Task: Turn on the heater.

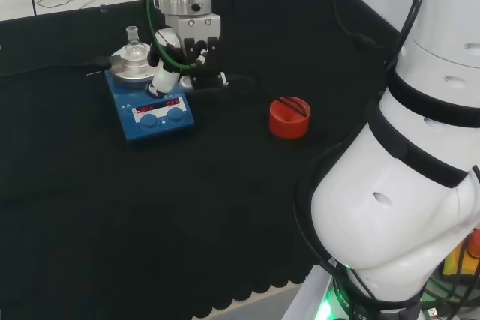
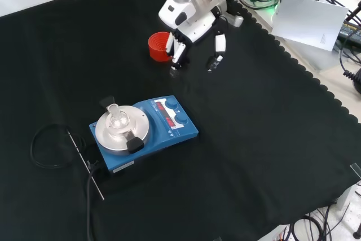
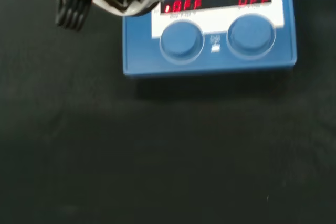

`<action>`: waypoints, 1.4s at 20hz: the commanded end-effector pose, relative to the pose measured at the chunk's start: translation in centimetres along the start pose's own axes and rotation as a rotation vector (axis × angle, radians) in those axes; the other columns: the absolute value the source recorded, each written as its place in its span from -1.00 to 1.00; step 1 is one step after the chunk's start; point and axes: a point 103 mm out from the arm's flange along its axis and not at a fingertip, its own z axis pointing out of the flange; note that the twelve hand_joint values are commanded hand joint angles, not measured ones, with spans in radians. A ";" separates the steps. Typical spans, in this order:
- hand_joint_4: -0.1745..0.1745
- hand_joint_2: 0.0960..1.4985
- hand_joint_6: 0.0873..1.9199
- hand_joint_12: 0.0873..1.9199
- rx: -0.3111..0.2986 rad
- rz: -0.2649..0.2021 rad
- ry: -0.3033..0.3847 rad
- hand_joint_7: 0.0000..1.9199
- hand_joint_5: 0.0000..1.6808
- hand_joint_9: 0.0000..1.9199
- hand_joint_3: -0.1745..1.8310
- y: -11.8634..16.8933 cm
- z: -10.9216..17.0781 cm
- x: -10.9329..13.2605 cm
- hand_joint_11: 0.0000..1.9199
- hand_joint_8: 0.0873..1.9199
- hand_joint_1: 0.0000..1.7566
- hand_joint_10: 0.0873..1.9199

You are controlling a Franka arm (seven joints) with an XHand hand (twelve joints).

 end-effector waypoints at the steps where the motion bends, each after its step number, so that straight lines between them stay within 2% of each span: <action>1: -0.20 -0.24 -0.79 0.13 0.109 0.013 0.004 0.04 -0.57 0.33 -0.15 -0.2 2.7 0.3 -0.07 -0.29 0.07 -0.52; 3: -0.29 -0.21 -0.86 -0.06 0.139 0.014 0.004 0.23 -0.57 0.54 -0.16 0.0 3.3 0.4 0.21 -0.23 0.10 -0.51; 5: -0.36 -0.18 -0.90 -0.21 0.172 0.016 0.003 0.42 -0.57 0.72 -0.18 0.3 3.8 0.5 0.45 -0.09 0.13 -0.37; 7: -0.41 -0.14 -0.94 -0.24 0.200 0.025 0.011 0.56 -0.55 0.80 -0.20 0.6 4.2 0.4 0.63 0.04 0.13 -0.12; 10: -0.48 -0.05 -0.89 -0.16 0.214 0.024 0.005 0.66 -0.46 0.83 -0.18 1.1 4.4 0.3 0.75 0.17 0.23 0.13; 12: -0.50 -0.03 -0.82 -0.07 0.244 0.022 -0.003 0.67 -0.44 0.83 -0.14 1.5 4.4 0.4 0.70 0.24 0.32 0.24; 15: -0.48 -0.07 -0.64 0.19 0.305 0.020 -0.012 0.68 -0.50 0.82 0.03 2.2 4.8 0.6 0.50 0.37 0.53 0.36; 18: -0.45 -0.11 -0.56 0.29 0.355 0.016 -0.010 0.69 -0.60 0.82 0.12 2.8 5.1 0.8 0.44 0.41 0.59 0.40; 20: -0.42 -0.12 -0.56 0.31 0.378 0.013 -0.007 0.70 -0.64 0.82 0.14 3.2 5.3 0.8 0.43 0.42 0.61 0.41; 25: -0.32 -0.17 -0.78 0.33 0.413 0.006 -0.005 0.70 -0.71 0.82 0.21 4.0 5.6 0.8 0.43 0.42 0.62 0.42; 28: -0.29 -0.17 -0.85 0.34 0.423 0.002 -0.006 0.70 -0.70 0.82 0.21 4.3 5.8 0.8 0.43 0.42 0.62 0.41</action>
